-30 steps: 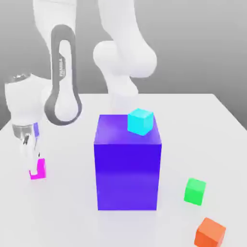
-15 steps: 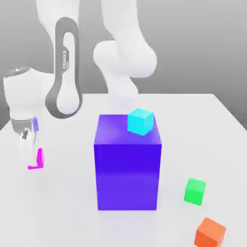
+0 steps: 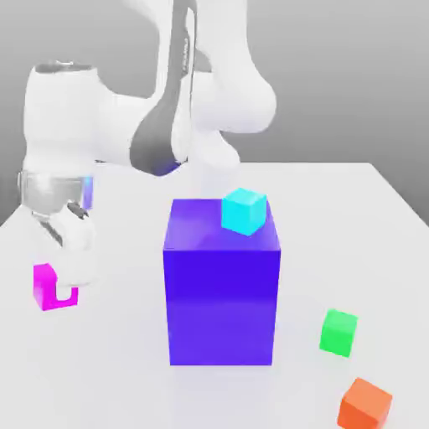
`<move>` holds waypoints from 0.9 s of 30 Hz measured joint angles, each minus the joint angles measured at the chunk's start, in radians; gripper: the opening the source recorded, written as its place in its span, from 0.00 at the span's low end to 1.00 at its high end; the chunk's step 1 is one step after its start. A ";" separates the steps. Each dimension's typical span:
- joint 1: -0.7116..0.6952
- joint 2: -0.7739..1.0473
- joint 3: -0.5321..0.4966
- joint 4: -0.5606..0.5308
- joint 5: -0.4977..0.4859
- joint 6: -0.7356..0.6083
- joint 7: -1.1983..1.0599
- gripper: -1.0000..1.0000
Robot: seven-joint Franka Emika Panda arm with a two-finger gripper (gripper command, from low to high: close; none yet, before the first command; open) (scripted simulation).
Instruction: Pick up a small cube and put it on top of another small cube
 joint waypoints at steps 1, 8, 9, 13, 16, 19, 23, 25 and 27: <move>0.021 -0.004 0.018 0.010 -0.012 -0.003 0.011 0.00; 0.251 -0.018 0.203 0.026 0.001 -0.064 0.046 0.00; 0.284 -0.019 0.231 0.025 0.007 -0.074 0.049 0.00; 0.419 -0.020 0.347 0.019 0.034 -0.113 0.060 0.00; 0.506 -0.015 0.405 -0.016 0.111 -0.152 0.033 0.00; 0.552 -0.014 0.419 -0.069 0.201 -0.185 -0.010 0.00; 0.556 0.019 0.425 -0.084 0.197 -0.174 0.002 0.00; 0.548 0.045 0.425 -0.081 0.166 -0.154 0.024 0.00; 0.546 0.074 0.419 -0.078 0.130 -0.129 0.051 0.00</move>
